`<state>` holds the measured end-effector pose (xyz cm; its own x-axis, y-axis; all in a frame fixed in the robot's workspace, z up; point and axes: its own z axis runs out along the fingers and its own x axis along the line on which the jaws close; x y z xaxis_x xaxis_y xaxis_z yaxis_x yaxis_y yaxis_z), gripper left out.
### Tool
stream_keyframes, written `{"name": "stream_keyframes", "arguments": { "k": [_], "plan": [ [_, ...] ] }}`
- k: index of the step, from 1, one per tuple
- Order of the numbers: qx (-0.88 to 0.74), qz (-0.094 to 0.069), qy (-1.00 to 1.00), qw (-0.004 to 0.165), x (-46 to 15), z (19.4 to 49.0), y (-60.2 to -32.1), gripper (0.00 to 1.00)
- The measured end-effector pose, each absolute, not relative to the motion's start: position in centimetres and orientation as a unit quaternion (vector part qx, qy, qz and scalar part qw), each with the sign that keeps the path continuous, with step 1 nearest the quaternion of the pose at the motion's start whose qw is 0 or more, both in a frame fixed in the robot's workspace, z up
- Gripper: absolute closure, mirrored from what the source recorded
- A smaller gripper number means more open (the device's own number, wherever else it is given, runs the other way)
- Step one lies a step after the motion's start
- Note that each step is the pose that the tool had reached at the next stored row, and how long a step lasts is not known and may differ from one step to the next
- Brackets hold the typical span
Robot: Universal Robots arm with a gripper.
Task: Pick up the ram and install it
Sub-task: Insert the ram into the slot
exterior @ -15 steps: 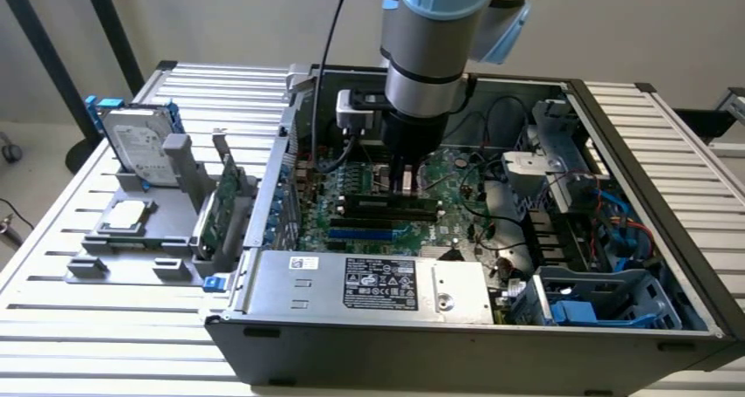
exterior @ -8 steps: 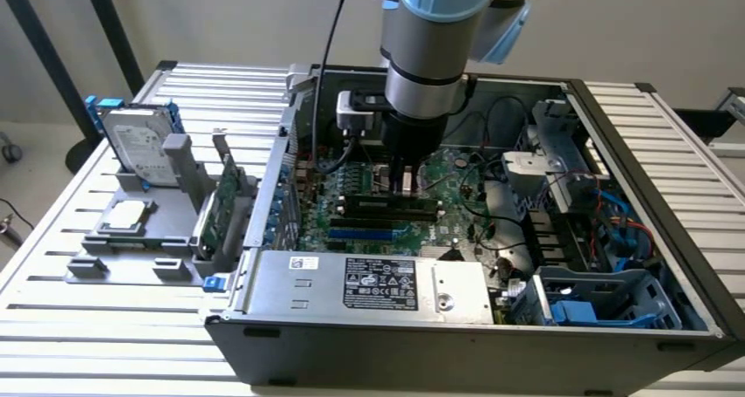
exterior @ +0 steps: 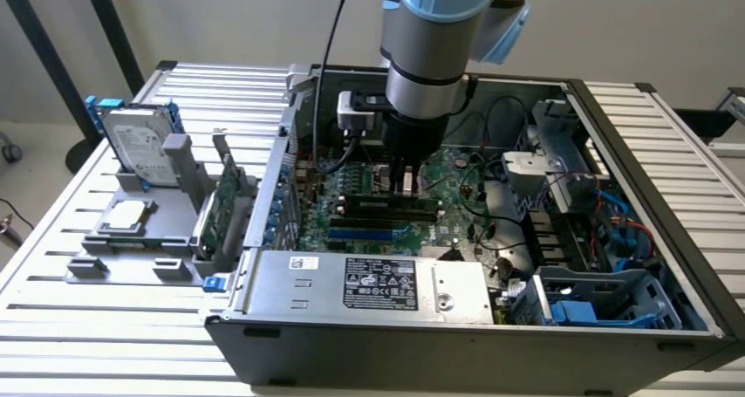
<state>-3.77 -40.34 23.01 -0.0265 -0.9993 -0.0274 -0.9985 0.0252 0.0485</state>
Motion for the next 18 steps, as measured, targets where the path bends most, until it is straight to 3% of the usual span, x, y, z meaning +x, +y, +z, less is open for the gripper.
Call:
{"name": "stream_keyframes", "arguments": {
  "k": [18],
  "plan": [
    [0.694, -0.024, -0.72, 0.004, -3.84, 23.01, -40.4, 0.86]
  ]
}}
